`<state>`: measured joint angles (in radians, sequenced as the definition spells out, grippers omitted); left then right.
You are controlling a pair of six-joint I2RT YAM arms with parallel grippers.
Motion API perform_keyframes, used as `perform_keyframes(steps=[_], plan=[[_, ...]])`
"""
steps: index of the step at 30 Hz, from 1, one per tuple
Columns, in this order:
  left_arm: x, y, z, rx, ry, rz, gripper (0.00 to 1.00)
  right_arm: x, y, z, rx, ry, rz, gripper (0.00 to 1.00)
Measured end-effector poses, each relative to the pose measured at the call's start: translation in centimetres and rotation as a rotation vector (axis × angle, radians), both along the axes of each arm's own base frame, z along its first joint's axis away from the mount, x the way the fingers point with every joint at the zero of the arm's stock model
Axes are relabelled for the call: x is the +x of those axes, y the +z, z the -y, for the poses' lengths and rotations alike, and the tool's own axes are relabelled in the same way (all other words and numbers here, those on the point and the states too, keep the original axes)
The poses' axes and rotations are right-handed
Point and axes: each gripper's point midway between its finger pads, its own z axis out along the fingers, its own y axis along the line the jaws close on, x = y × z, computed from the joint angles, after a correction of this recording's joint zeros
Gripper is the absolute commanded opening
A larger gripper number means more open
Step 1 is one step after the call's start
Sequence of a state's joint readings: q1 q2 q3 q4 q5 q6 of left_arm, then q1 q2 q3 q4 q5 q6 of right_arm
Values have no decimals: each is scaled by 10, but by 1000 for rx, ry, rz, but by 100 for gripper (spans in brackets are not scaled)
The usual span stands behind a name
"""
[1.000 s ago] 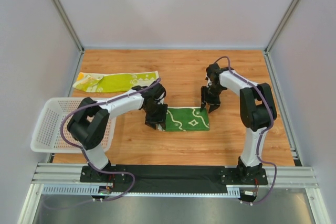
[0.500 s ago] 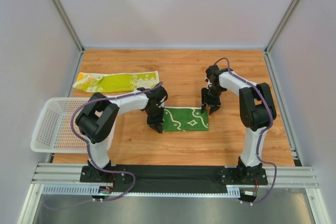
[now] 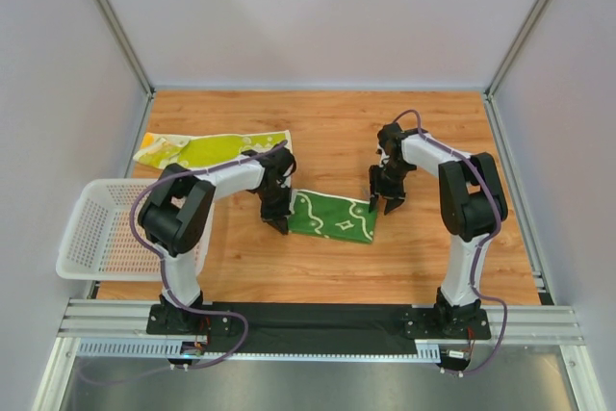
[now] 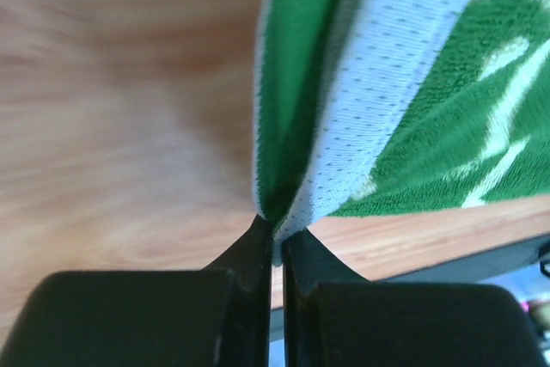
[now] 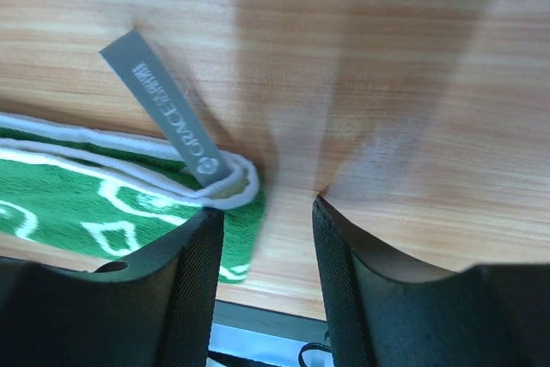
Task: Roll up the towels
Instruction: Fold the towel
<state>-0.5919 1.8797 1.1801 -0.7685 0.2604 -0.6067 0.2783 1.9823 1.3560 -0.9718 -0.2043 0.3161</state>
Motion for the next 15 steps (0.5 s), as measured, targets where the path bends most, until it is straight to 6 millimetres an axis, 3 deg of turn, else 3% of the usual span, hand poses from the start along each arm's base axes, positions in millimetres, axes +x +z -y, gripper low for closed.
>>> perform_keyframes(steps=[15], plan=[[64,1,-64,158,37,95,1,9,28,-24,159,24,84,58]])
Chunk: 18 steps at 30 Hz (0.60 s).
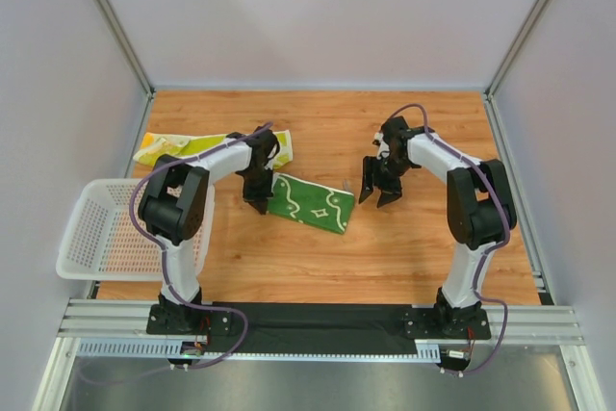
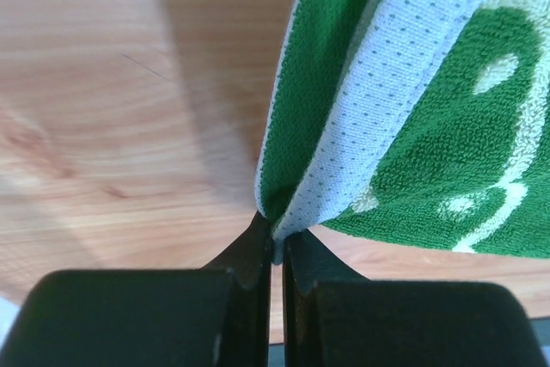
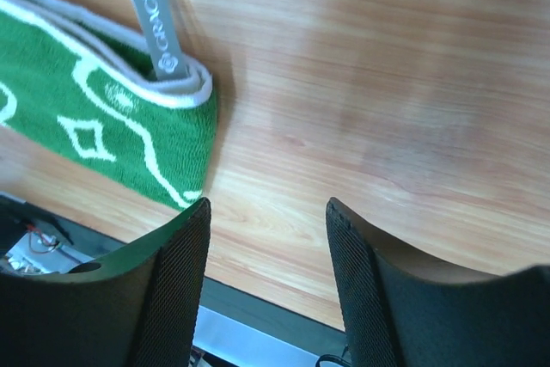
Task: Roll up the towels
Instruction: Fold the towel
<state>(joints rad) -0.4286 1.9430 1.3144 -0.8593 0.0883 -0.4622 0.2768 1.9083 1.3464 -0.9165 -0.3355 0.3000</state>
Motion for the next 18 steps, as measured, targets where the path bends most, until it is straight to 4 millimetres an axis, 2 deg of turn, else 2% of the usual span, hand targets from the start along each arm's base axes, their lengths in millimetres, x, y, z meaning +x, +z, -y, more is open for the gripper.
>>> perform_keyframes(steps=[4,5,7,11,15,18], plan=[[7,1,-10,41,-22,18,15,-2,10,-15,98,17,9,59],[7,2,-12,48,-31,19,21,-2,14,-19,126,23,12,59],[7,3,-14,58,-43,19,29,-2,19,-28,175,35,20,59],[8,13,-17,68,-65,36,44,-5,29,-42,254,61,26,59],[11,40,-16,71,-79,104,47,-5,36,-56,317,79,30,59],[12,64,-8,63,-101,174,47,-6,39,-66,351,85,23,51]])
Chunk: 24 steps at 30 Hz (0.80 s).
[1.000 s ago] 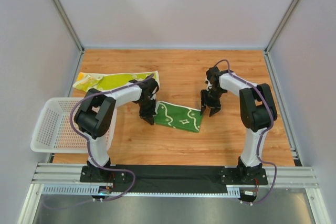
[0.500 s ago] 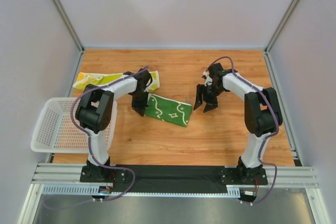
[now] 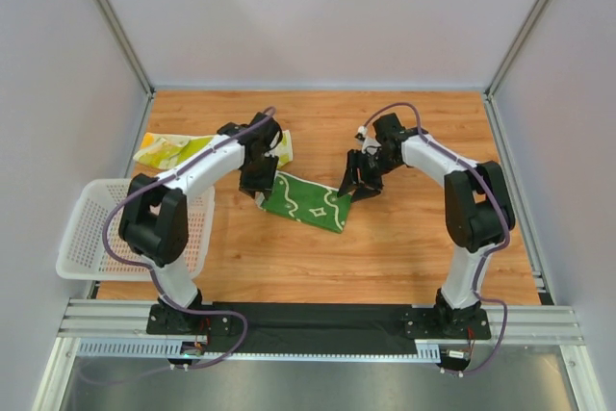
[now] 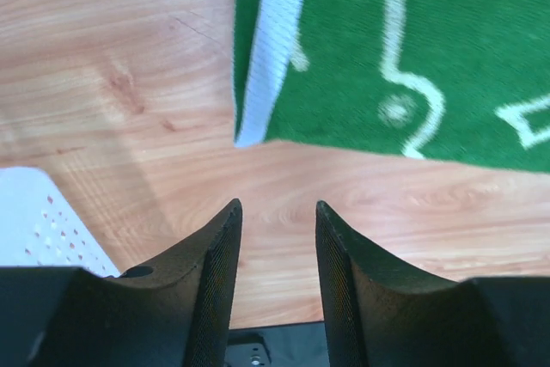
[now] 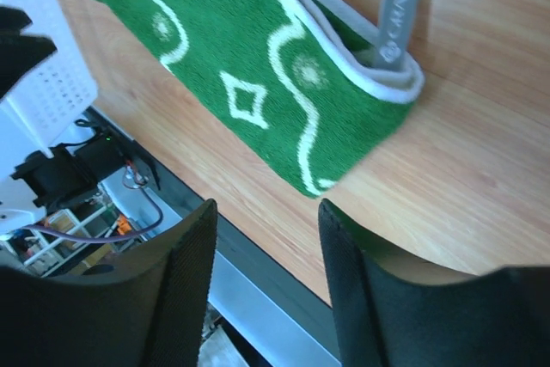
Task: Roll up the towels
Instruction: Fold the towel
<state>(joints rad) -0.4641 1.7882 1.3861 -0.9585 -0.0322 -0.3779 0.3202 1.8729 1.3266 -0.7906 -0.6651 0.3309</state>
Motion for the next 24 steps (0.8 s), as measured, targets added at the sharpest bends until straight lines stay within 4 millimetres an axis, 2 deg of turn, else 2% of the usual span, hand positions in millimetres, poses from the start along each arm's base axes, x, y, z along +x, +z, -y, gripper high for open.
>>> perform_keyframes(steps=[5,9,13,18,24], plan=[[-14,29,20,-26,-59,70,46,13,-7,-19,47,-5,-22,43],[-28,40,33,-56,-94,97,45,24,-28,-22,30,-23,-60,41],[-43,45,35,-72,-106,104,44,24,-52,-17,-21,-45,-102,40],[-47,57,32,-90,-106,138,43,10,-60,-17,-15,-74,-141,40],[-50,61,34,-80,-135,170,42,-37,-59,-31,-16,-50,-216,43]])
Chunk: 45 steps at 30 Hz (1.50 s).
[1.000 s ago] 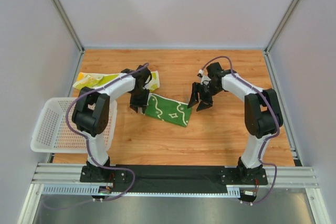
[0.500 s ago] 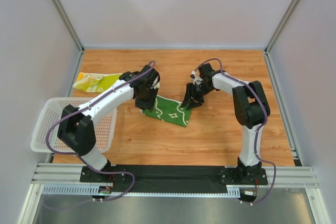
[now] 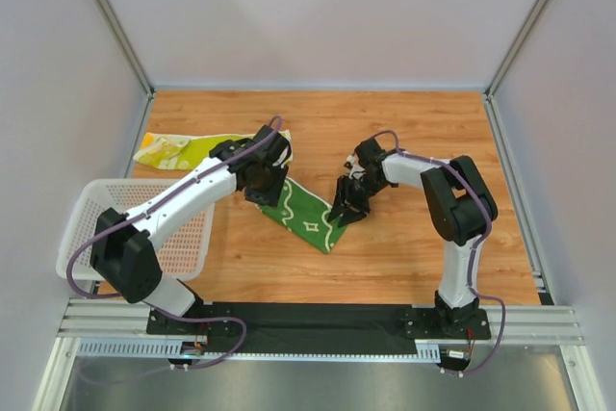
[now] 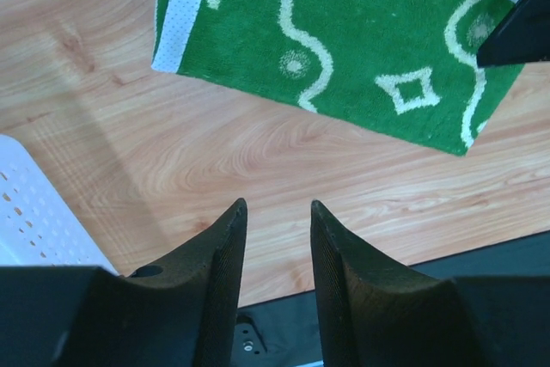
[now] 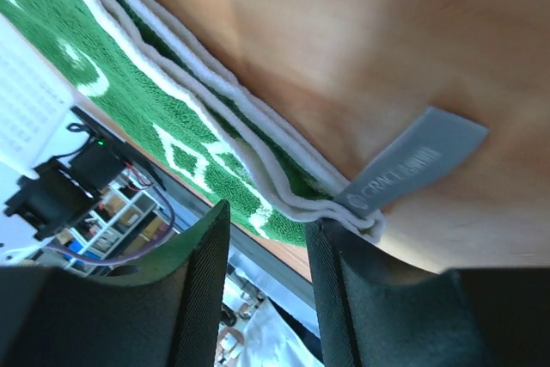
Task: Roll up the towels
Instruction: Fold the towel
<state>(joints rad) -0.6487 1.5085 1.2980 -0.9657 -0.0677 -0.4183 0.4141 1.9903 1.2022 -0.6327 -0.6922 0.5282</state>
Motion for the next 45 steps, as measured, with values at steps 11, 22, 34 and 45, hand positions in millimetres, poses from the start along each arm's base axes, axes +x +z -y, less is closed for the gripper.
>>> perform_keyframes(steps=[11,22,34,45], plan=[[-30,-1,34,-4,-205,158,44,45,62,12,-187,34,305,52],[-65,-27,96,-52,-479,135,40,27,77,132,-486,-221,420,49],[-87,-75,147,8,-645,35,40,1,57,164,-605,-249,338,48],[-84,-107,147,104,-657,7,41,2,56,166,-611,-254,338,47]])
